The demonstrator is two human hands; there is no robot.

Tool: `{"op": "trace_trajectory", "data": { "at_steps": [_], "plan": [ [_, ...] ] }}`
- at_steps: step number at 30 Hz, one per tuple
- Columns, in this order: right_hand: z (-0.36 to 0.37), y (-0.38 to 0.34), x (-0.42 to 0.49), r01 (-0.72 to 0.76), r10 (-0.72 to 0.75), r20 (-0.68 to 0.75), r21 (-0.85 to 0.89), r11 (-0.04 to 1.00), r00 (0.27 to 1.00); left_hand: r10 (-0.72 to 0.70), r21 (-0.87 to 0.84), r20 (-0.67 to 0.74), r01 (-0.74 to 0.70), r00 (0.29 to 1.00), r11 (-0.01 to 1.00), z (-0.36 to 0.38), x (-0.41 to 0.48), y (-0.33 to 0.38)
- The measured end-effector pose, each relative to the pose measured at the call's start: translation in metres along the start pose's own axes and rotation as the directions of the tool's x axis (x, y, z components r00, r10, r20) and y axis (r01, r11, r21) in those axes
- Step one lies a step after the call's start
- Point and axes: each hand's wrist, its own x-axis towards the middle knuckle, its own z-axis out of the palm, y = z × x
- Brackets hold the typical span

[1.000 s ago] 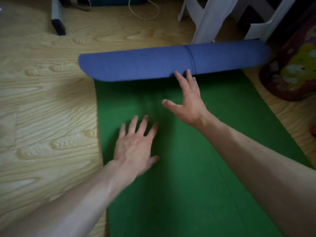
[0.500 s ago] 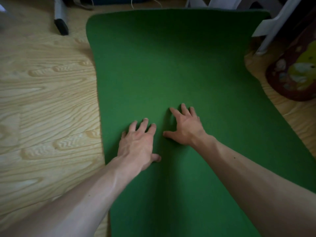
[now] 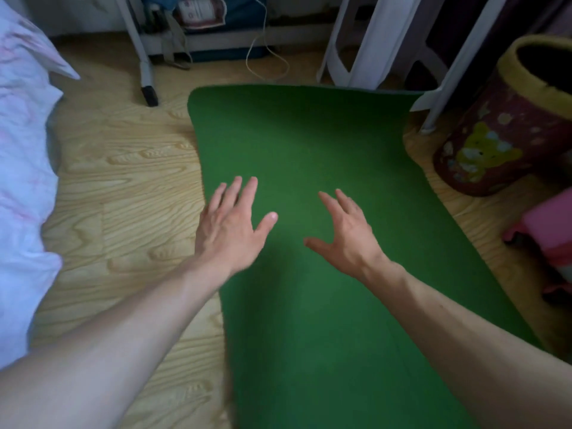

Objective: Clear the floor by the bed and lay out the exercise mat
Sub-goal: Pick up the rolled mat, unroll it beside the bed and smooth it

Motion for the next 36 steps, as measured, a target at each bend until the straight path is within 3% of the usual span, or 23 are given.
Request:
{"op": "trace_trajectory", "data": {
  "at_steps": [5,8,15,20,28,36],
  "plan": [
    [-0.076,-0.066,-0.101,-0.211,0.224,-0.02,0.271,0.939,0.974,0.0,-0.061,0.058,0.004,0.998,0.998,-0.128,-0.06,0.021],
    [-0.118,-0.102,-0.14,-0.279,0.285,0.031,0.338,0.899,0.958,-0.009,-0.089,0.028,0.012,1.0,0.996,-0.183,-0.09,0.028],
    [-0.199,-0.138,-0.244,-0.242,0.248,0.023,0.319,0.916,0.968,-0.075,-0.153,0.125,0.094,0.989,0.984,-0.238,-0.195,0.077],
    [-0.245,-0.136,-0.337,-0.249,0.249,0.04,0.313,0.917,0.968,-0.107,-0.097,0.21,0.129,0.972,0.987,-0.268,-0.284,0.123],
    [-0.316,-0.103,-0.541,-0.122,0.147,-0.031,0.407,0.905,0.989,-0.171,-0.087,0.097,0.18,0.981,0.98,-0.325,-0.447,0.216],
    [-0.332,-0.071,-0.723,-0.153,0.17,0.003,0.447,0.882,0.985,-0.217,-0.106,0.119,0.23,0.969,0.967,-0.342,-0.643,0.281]
  ]
}}
